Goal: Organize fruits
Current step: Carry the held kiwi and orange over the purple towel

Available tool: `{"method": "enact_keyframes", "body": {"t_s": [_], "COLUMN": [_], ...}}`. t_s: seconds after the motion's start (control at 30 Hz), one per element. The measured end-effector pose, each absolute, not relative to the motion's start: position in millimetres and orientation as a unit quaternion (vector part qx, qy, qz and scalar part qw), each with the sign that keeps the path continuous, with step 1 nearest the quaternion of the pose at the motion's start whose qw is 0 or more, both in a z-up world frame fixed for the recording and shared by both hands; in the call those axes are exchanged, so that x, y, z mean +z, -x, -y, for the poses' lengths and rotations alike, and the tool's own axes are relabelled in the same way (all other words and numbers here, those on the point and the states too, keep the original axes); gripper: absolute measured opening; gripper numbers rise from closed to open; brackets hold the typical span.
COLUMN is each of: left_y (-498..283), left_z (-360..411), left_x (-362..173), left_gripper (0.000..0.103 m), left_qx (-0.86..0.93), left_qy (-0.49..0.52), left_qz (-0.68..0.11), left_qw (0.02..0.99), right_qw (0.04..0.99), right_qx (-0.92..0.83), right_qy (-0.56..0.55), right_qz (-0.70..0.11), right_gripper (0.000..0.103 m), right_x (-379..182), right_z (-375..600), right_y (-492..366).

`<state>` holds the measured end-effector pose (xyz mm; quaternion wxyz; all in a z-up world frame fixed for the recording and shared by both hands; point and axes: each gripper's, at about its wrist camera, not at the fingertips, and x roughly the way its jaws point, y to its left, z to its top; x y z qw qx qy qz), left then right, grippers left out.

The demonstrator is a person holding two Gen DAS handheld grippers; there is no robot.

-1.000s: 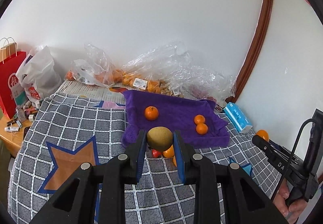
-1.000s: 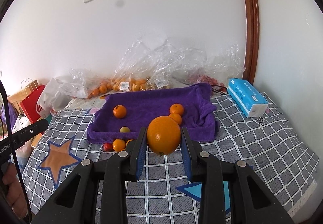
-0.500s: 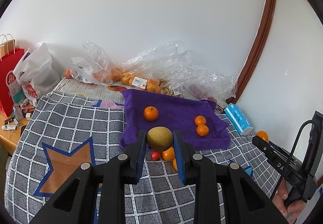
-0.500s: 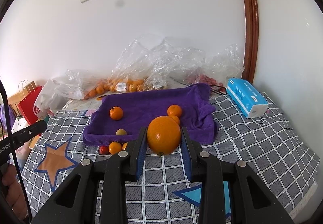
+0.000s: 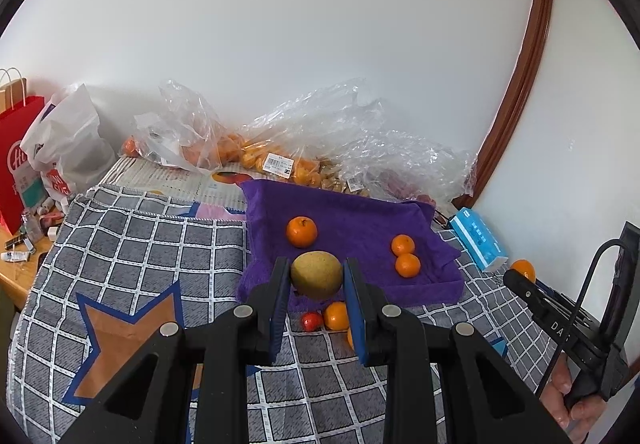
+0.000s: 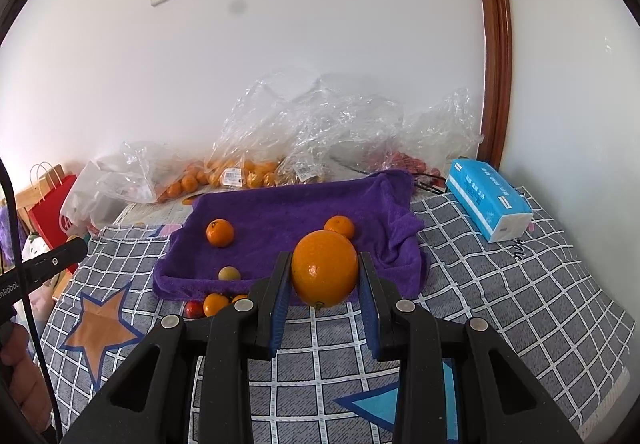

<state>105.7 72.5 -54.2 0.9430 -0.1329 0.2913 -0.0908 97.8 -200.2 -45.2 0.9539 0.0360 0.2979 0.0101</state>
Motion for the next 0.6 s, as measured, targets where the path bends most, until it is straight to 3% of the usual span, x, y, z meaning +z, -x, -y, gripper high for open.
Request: {"method": "enact_keyframes", "body": {"t_s": [0.6], "left_y": [-160], "left_z": [-68], "left_x": [-78], "left_gripper": [0.025], "left_qx": [-0.078], "left_qy": [0.120], "left_qz": [-0.315], "left_qw": [0.938], "right_qw": [0.951], "right_qx": [-0.003], "right_qy": [-0.031], "right_qz": [-0.309], "right_gripper": [0.032], "right_x": [-68], "right_z": [216], "right_y": [-146]}}
